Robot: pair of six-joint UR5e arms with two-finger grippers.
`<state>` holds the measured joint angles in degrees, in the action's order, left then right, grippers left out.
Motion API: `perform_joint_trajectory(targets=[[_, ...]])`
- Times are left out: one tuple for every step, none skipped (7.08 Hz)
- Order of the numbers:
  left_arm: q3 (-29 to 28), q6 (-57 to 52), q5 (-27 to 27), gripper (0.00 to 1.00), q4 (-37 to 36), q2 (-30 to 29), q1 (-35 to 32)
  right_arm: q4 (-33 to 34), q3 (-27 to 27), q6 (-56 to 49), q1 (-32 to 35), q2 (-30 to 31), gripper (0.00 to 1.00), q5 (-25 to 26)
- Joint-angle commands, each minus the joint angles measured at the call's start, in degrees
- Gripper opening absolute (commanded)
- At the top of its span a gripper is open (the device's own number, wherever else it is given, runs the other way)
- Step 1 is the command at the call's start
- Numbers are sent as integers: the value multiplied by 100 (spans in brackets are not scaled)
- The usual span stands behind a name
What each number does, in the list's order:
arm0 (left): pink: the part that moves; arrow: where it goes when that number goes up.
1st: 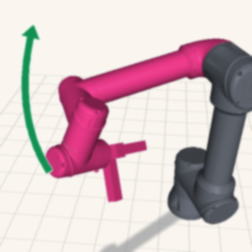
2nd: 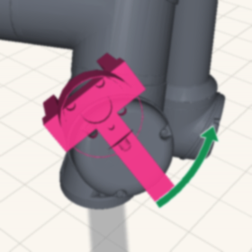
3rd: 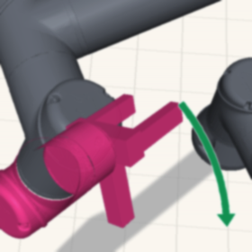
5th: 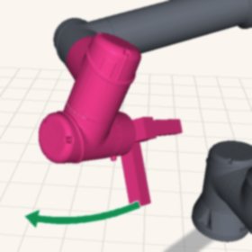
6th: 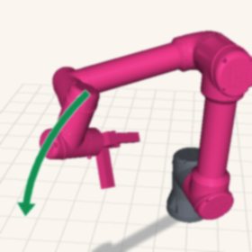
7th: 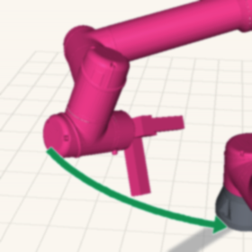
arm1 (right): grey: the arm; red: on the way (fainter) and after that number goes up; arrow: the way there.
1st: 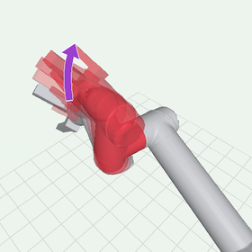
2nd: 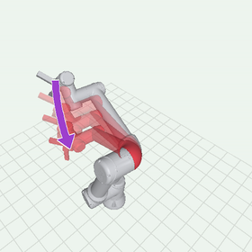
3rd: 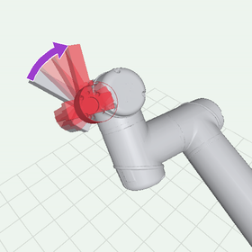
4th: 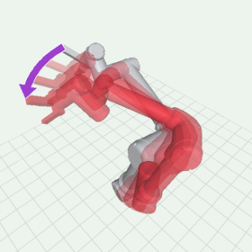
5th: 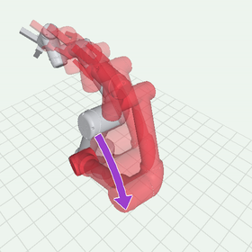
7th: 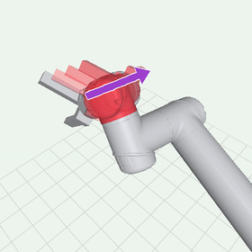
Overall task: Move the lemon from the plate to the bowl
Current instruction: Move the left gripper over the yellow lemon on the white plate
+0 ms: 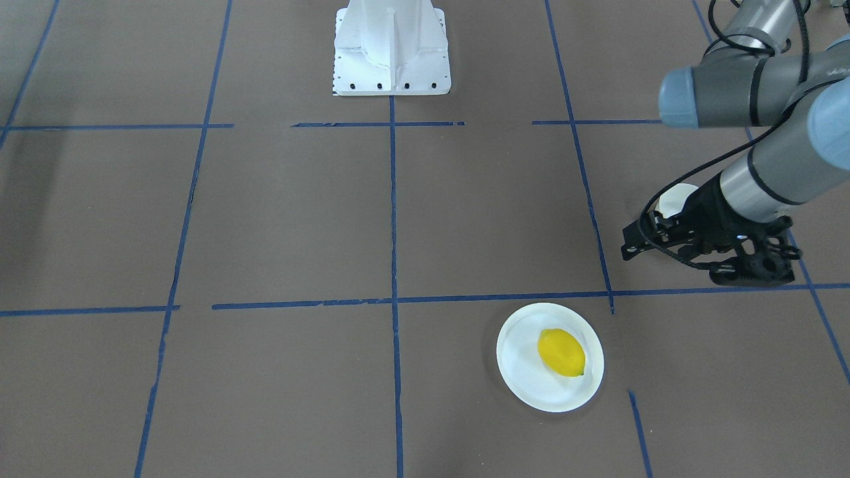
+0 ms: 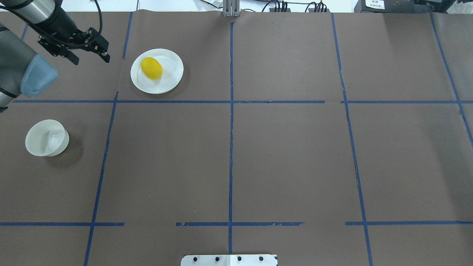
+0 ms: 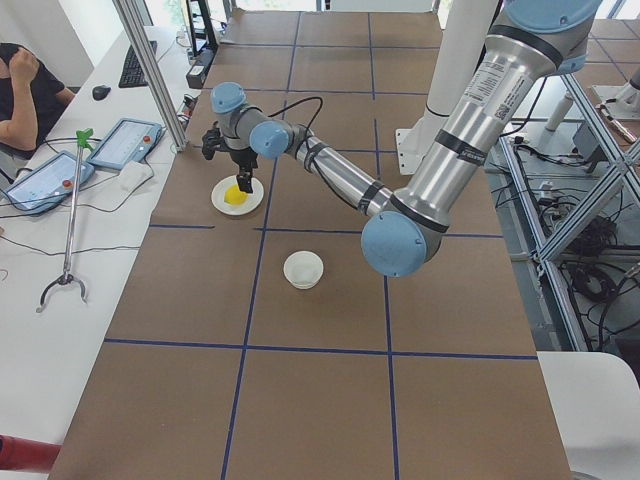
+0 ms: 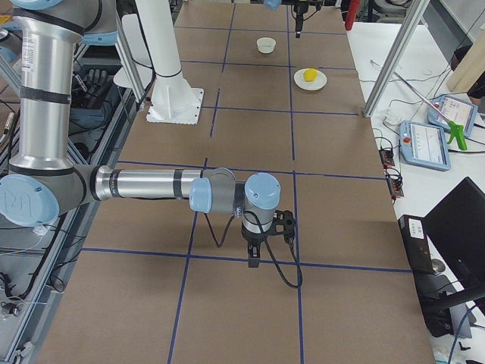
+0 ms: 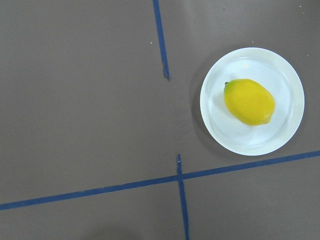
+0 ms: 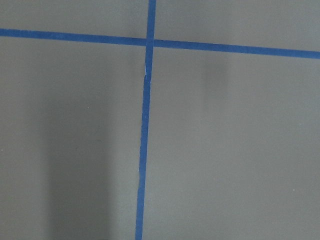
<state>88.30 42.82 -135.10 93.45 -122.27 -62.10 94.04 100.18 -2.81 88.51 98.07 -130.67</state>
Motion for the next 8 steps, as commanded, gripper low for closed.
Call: perform_joint_trajectory(targets=[[-1641, 385, 271, 100, 436, -1144, 154, 0, 2, 0, 0, 2, 100, -3], [-2458, 646, 343, 100, 1012, -1506, 198, 0, 2, 0, 0, -7, 100, -3], [-3102, 971, 431, 100, 1635, -1693, 321, 0, 2, 0, 0, -7, 100, -3], [-3474, 1157, 841, 100, 1902, -1825, 504, 0, 2, 0, 0, -7, 100, -3], [-3686, 1289, 923, 100, 2166, -1853, 567, 0, 2, 0, 0, -7, 100, -3], [-3758, 1395, 932, 100, 2221, -1853, 637, 0, 2, 0, 0, 2, 100, -3], [-3767, 1413, 933, 100, 2222, -1853, 664, 0, 2, 0, 0, 2, 100, -3], [-3785, 1492, 933, 100, 2222, -1853, 717, 0, 2, 0, 0, 2, 100, -3]])
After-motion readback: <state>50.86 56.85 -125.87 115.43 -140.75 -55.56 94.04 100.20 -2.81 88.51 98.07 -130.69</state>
